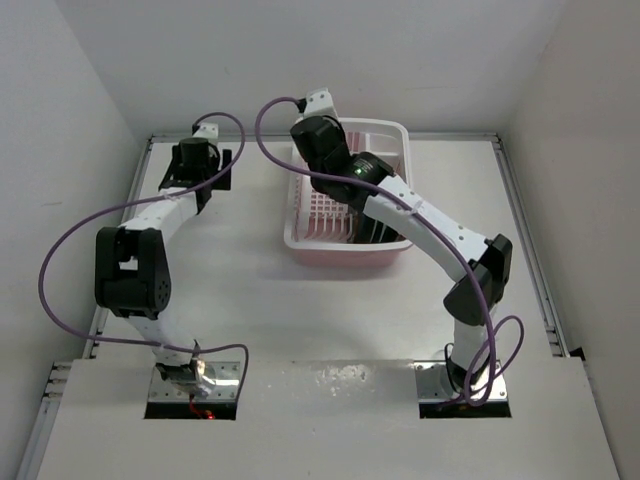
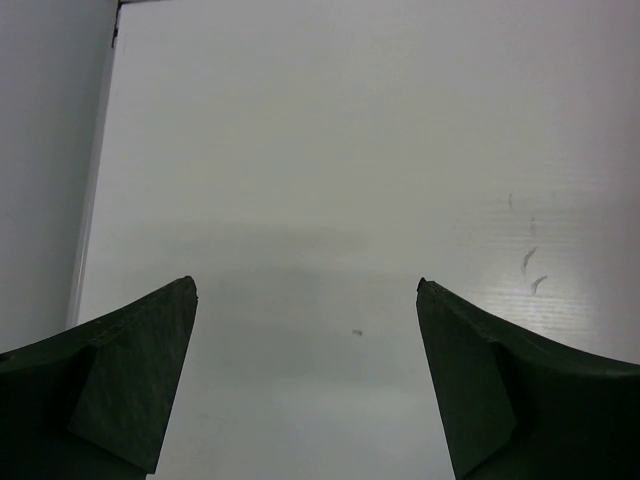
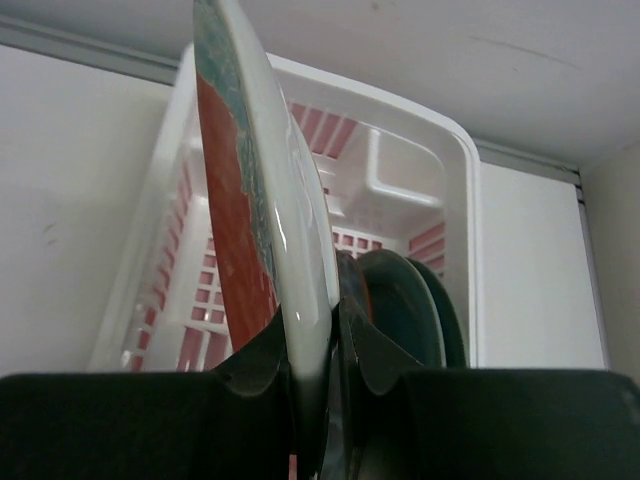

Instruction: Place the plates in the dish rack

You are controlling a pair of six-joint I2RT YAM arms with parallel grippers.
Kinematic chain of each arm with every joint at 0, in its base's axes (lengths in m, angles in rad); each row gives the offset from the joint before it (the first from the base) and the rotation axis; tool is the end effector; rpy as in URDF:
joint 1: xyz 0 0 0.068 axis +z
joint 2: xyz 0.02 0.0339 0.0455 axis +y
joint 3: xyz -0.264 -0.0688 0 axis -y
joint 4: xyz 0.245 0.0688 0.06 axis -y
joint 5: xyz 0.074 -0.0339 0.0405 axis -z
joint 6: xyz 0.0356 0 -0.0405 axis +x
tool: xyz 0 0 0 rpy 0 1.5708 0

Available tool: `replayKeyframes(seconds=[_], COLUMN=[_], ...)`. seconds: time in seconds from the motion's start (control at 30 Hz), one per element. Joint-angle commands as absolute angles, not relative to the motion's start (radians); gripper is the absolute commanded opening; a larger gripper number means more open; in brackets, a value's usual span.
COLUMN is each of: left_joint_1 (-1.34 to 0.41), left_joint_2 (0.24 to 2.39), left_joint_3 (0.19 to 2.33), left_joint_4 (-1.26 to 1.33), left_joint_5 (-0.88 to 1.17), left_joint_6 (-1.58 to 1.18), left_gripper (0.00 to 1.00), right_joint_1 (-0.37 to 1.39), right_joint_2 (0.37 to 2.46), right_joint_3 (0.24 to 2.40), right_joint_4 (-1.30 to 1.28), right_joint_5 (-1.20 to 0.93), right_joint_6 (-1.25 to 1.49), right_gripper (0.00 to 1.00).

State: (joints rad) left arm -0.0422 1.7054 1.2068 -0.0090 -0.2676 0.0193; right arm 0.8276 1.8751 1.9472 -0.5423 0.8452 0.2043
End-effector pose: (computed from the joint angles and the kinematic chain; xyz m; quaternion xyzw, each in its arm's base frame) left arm 0.3940 -0.0072 0.2580 -0.0413 0.8560 0.1092 0.5037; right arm 0.3080 0.2958 0.3986 -0.0342 0.8057 -0.0688 0.5873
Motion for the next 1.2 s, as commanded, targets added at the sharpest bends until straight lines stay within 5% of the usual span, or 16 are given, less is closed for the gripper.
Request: replayKeyframes(seconds=[0.0, 0.23, 1.17], left_joint_1=[-0.029, 0.103, 0.156], left_joint_2=[1.744, 1.799, 1.772], left_joint_3=[1.262, 1.25, 1.132], left_joint_4=[0.084, 0.136, 0.186], left_joint_5=[-0.225, -0.029, 0.005], left_joint_6=[0.02, -0.043, -0.052], left_gripper=[0.95, 1.0, 1.0], right_joint_1=[0.816, 0.836, 0.856], right_joint_2=[1.864, 1.983, 2.034], right_joint_3=[1.971, 2.106, 2.017], right_joint_4=[-0.482, -0.698, -0.957], right_joint_5=[0.995, 1.072, 1.174], right_joint_6=[0.284, 0.376, 0.609], right_gripper=[0.0, 0.0, 0.0])
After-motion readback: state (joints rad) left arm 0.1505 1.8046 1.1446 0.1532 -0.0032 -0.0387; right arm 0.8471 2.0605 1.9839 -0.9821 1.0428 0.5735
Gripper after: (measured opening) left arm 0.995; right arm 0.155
